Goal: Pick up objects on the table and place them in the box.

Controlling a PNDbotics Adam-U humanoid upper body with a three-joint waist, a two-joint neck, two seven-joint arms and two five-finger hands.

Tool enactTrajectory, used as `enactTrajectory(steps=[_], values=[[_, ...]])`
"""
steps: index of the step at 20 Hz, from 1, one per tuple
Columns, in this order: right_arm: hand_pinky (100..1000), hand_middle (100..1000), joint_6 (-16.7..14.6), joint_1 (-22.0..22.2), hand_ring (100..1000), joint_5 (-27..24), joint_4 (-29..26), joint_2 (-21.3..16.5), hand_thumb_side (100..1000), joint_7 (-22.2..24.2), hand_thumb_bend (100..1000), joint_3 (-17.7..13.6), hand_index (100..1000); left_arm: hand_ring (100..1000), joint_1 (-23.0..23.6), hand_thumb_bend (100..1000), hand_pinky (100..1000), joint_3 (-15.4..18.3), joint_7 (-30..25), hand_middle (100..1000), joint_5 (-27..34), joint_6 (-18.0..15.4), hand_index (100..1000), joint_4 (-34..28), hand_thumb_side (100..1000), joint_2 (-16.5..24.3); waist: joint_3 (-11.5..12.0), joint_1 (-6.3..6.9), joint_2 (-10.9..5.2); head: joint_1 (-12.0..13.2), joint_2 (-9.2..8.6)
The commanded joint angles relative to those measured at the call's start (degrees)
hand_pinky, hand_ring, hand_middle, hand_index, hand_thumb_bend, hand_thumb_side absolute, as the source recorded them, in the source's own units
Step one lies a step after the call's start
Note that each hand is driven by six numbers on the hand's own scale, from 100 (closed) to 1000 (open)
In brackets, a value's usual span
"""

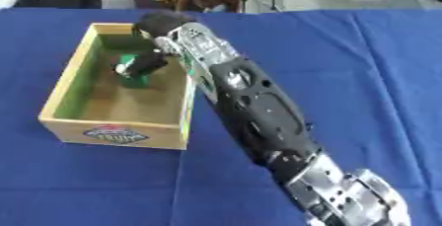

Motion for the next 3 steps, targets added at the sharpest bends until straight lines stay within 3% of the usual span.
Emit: enactTrajectory(steps=[1, 2, 3], values=[[860, 766, 0.69, -1.14, 892, -2.85, -5.43, -2.61, 893, -2.47, 100, -0.94, 878, 725, -0.44, 100, 513, 0.10, 0.03, 877, -0.06, -0.05, 749, -0.98, 975, 0.53, -0.15, 0.45, -1.60, 0.53, 0.55], [860, 759, 0.96, -0.77, 891, -3.64, -6.77, -3.19, 906, -3.28, 100, -1.18, 863, 725, -0.41, 100, 513, 0.13, 0.06, 877, -0.09, -0.04, 749, -0.98, 974, 0.53, -0.23, 0.56, -1.65, 0.69, 0.61], [860, 757, 1.20, -0.32, 891, -4.44, -8.09, -3.78, 856, -4.09, 100, -1.45, 854, 725, -0.37, 100, 513, 0.16, 0.09, 877, -0.11, -0.03, 749, -0.98, 974, 0.52, -0.34, 0.69, -1.72, 0.90, 0.67]])
